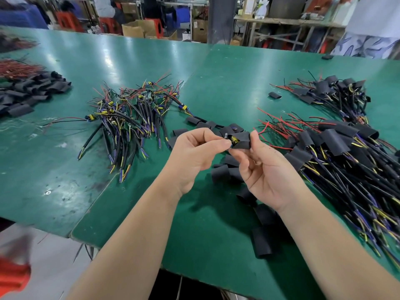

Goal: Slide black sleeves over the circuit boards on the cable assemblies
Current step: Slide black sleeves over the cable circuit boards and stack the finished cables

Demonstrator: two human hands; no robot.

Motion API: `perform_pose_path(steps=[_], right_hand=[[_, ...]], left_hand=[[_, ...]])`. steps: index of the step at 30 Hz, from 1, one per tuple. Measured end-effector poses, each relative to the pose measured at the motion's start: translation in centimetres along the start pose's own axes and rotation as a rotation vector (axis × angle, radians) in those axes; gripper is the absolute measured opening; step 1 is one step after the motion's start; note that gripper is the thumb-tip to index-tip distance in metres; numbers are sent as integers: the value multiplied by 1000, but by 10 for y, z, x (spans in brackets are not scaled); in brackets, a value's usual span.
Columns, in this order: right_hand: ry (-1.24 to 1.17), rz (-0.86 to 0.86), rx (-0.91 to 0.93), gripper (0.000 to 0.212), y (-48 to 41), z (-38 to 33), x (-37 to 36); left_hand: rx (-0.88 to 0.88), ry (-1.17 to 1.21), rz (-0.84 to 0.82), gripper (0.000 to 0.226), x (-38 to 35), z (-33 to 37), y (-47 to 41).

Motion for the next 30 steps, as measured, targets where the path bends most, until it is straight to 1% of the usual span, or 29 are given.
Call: perform_pose_path(steps=[1,3,6,9,13,20,25,28,30], right_hand=[[2,-5,4,35,0,0,-1],[34,-14,40,31,1,-2,-1],[118,-26,130,24,2,-11,1],[141,-48,185,21,3,-18,3],[165,-85,207,17,3,-20,3],[224,-65,262,21,3,-21,5],[241,-63,261,30,3,-19,2],[221,-64,246,31,2,-18,2],[212,-74,237,33,2,-17,2]], left_hand=[[9,15,-13,21,0,0,0],[16,8,-26,21,-1,-1,0],[5,-66,-11,19,0,-3,-1],[-61,-87,-25,24,-2,-1,0],[-118,-94,-24,15,-3,1,2],[-166,-191,51,11,2,-1,1],[-278,-304,144,23,10,2,-1],[-282,-328,148,24,11,1,-1],[-276,-335,157,19,10,0,0]])
Point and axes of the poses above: each hand's wrist, its own y-axis away from the middle knuckle, its own x-axis out of the back of the hand, z = x × y, the point moved 5 cm from there along -y, towards the middle knuckle, and after that the axes turned 2 degrees about z, right-handed, at the moved point
